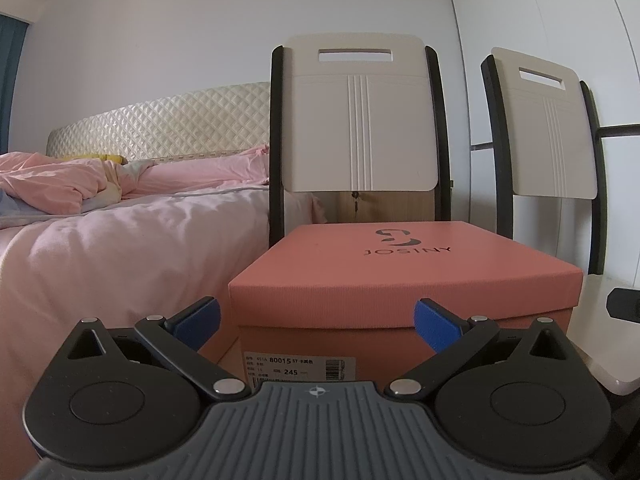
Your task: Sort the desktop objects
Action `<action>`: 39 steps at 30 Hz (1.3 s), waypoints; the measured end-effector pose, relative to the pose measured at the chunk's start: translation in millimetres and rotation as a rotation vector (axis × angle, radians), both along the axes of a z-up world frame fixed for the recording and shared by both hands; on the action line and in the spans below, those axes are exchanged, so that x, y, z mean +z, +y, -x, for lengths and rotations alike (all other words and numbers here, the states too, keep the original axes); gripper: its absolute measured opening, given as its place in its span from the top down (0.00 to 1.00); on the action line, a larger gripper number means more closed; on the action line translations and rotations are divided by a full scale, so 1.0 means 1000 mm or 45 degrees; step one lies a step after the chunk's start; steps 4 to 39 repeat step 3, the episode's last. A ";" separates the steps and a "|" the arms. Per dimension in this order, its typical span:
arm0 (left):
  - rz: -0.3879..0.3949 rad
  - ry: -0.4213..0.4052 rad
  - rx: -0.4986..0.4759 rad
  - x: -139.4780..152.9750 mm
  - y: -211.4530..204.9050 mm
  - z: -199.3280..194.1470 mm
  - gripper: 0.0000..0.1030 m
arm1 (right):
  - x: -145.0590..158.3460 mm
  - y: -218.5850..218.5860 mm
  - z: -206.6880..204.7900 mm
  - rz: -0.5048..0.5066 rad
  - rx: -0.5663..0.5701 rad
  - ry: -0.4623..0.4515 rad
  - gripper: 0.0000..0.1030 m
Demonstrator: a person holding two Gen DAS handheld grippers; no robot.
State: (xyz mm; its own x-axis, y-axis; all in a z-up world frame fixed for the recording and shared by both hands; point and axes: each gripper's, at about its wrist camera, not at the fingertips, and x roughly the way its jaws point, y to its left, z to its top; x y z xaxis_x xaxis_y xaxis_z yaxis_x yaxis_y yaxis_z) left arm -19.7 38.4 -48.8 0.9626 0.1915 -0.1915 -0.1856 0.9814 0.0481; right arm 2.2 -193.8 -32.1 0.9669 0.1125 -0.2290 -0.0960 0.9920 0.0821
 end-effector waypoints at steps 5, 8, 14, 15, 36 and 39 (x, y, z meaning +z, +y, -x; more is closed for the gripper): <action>-0.003 0.004 -0.002 0.000 0.000 0.000 0.00 | 0.000 0.000 -0.001 0.001 0.000 0.003 0.00; -0.003 0.004 -0.002 0.000 0.000 0.000 0.00 | 0.000 0.000 -0.001 0.001 0.000 0.003 0.00; -0.003 0.004 -0.002 0.000 0.000 0.000 0.00 | 0.000 0.000 -0.001 0.001 0.000 0.003 0.00; -0.003 0.004 -0.002 0.000 0.000 0.000 0.00 | 0.000 0.000 -0.001 0.001 0.000 0.003 0.00; -0.003 0.004 -0.002 0.000 0.000 0.000 0.00 | 0.000 0.000 -0.001 0.001 0.000 0.003 0.00; -0.003 0.004 -0.002 0.000 0.000 0.000 0.00 | 0.000 0.000 -0.001 0.001 0.000 0.003 0.00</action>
